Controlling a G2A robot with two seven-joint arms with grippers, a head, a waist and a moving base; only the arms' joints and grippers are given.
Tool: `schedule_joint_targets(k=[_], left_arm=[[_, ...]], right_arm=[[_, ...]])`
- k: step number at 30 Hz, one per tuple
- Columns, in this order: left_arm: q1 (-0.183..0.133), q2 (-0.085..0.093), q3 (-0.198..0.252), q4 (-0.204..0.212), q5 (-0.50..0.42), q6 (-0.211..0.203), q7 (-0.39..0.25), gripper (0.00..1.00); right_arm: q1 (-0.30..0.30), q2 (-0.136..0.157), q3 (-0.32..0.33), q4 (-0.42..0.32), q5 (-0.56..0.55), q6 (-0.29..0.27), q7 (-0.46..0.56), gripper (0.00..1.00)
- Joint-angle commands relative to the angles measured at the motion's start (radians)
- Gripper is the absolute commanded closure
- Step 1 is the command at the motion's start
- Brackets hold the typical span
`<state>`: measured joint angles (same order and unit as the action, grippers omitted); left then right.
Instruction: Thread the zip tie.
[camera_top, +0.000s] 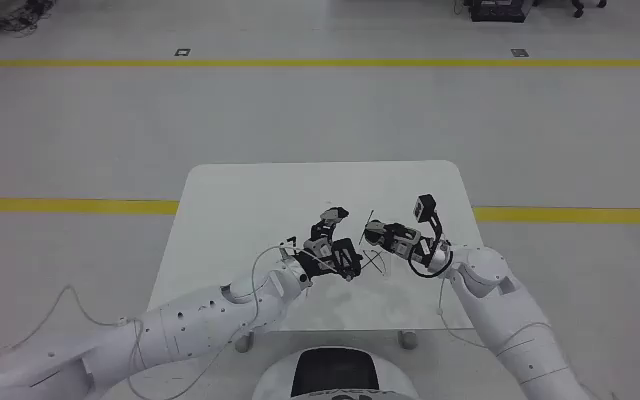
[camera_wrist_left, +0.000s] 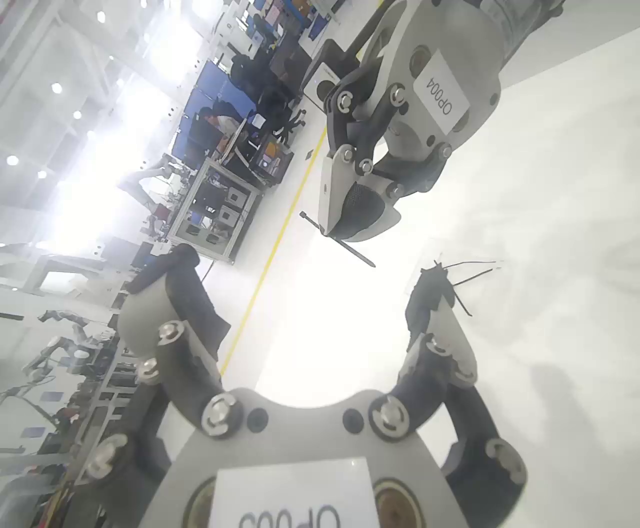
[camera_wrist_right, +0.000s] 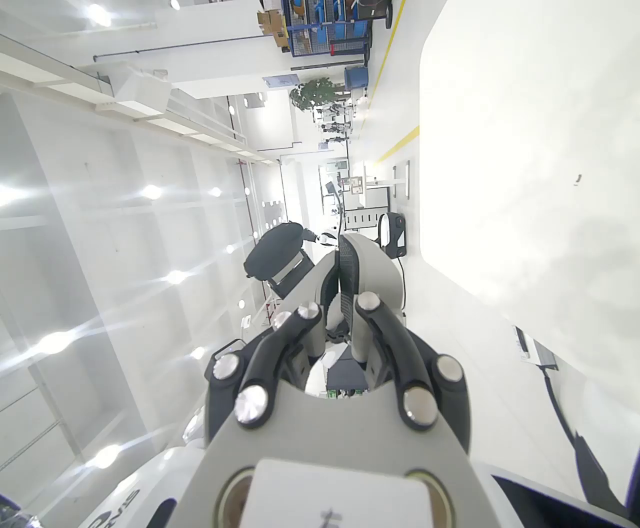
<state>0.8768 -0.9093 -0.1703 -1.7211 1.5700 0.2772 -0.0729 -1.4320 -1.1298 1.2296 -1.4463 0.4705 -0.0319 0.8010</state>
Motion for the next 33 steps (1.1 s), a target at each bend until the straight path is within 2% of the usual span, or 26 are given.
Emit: schedule_joint_targets(k=[1, 4, 5, 6, 15, 17, 19, 24, 29, 33], left_arm=[[-0.005, -0.002, 0.0, 0.0, 0.0, -0.012, 0.017, 0.0], [-0.029, -0.005, 0.0, 0.014, 0.0, -0.021, 0.014, 0.0], [-0.035, -0.006, 0.0, 0.017, 0.0, -0.006, 0.01, 0.0], [-0.043, -0.007, 0.0, 0.022, 0.0, 0.034, 0.013, 0.0], [-0.043, -0.007, 0.0, 0.022, 0.0, 0.034, 0.013, 0.0], [-0.051, -0.008, 0.0, 0.032, 0.0, 0.003, 0.024, 0.0], [-0.074, -0.008, 0.0, 0.042, 0.0, -0.032, 0.031, 0.0], [-0.116, -0.007, 0.0, 0.039, 0.0, -0.127, 0.037, 0.0], [-0.141, -0.007, 0.0, 0.024, 0.0, -0.189, 0.013, 0.0], [-0.143, -0.007, 0.0, 0.023, 0.0, -0.192, 0.013, 0.0]], right_arm=[[-0.004, -0.002, -0.006, -0.008, 0.004, 0.001, -0.021, 1.0], [-0.008, -0.006, -0.012, -0.015, 0.021, 0.004, -0.049, 1.0], [-0.008, -0.006, -0.014, -0.016, 0.023, 0.005, -0.054, 1.0], [-0.008, -0.007, -0.015, -0.018, 0.028, 0.0, -0.061, 1.0], [-0.01, -0.008, -0.015, -0.02, 0.033, -0.012, -0.067, 1.0], [-0.015, -0.01, -0.018, -0.027, 0.032, -0.014, -0.089, 1.0], [-0.018, -0.011, -0.017, -0.03, 0.035, -0.013, -0.107, 1.0], [-0.023, -0.013, -0.013, -0.032, 0.055, -0.002, -0.122, 1.0], [-0.02, -0.014, -0.006, -0.019, 0.088, 0.01, -0.114, 1.0], [-0.02, -0.014, -0.006, -0.019, 0.088, 0.01, -0.114, 1.0]])
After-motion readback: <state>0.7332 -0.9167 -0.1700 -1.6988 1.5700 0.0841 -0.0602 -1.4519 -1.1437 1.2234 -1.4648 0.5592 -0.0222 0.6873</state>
